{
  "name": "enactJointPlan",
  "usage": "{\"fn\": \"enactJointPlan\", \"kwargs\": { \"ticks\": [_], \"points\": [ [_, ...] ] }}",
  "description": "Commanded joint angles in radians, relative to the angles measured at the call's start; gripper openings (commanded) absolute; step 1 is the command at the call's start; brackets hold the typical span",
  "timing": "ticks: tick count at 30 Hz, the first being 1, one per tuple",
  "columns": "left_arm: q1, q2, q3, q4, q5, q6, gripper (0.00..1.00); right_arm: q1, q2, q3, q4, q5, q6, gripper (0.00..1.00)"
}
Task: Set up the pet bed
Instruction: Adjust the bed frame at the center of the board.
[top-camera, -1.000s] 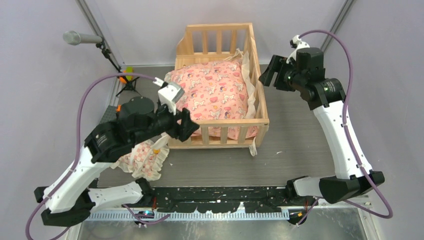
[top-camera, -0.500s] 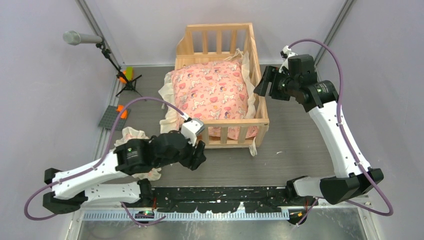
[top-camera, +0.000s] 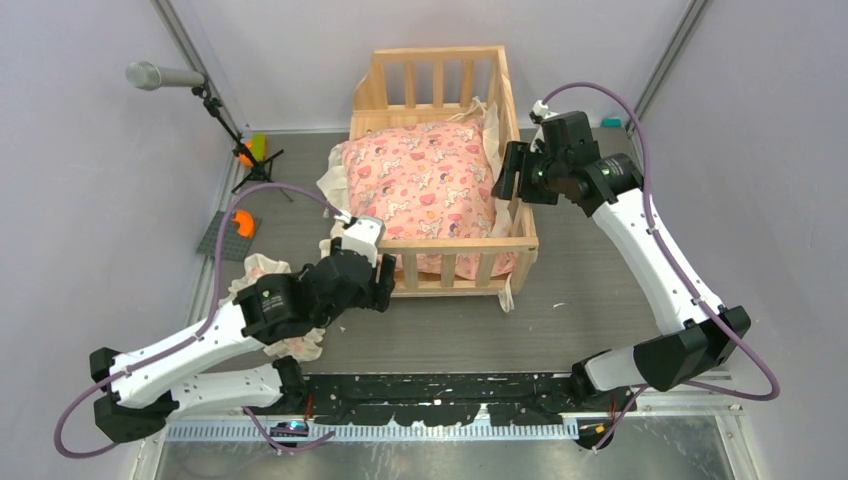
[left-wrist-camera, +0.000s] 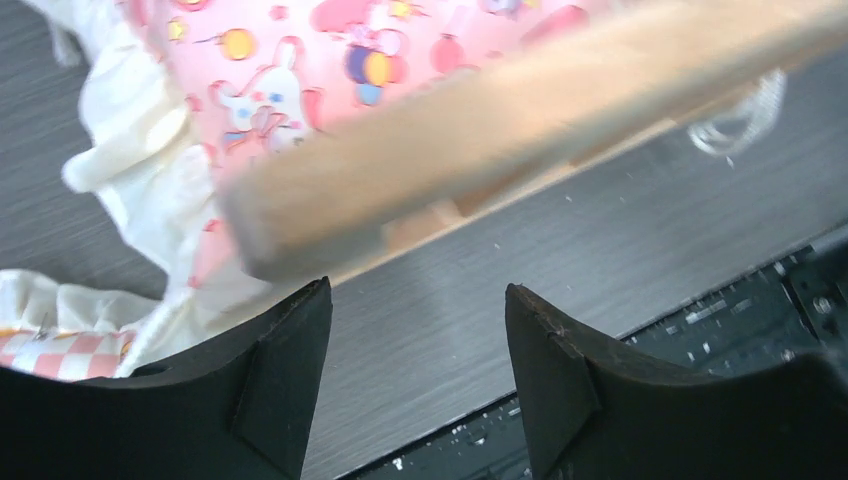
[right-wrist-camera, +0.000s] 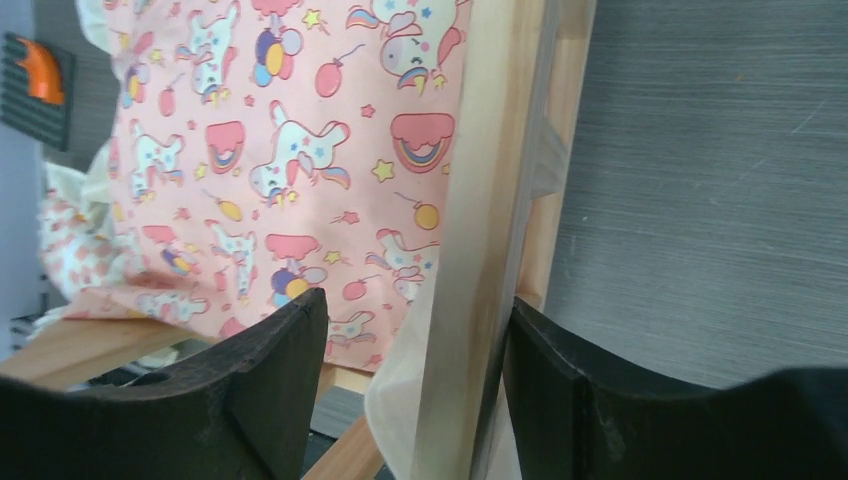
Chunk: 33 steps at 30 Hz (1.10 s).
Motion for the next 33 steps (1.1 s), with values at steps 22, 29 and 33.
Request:
{"fn": "enactJointPlan", "kwargs": {
  "ticks": [22,29,33],
  "points": [
    [0.634,0.234,0.18,0.181,0.405,0.257,0.64,0.425,-0.093,-0.075,0.057,0.368,0.189,0.0],
    [0.741,0.323,0.262,0.207,0.48,0.284,0.63,0.548,-0.047,-0.057,0.126,0.426,0.263,0.0],
    [0.767,0.373,0.309,0.214,0.505,0.286,0.63,0.657,0.015,-0.007,0.129,0.503,0.283,0.0]
  ]
}}
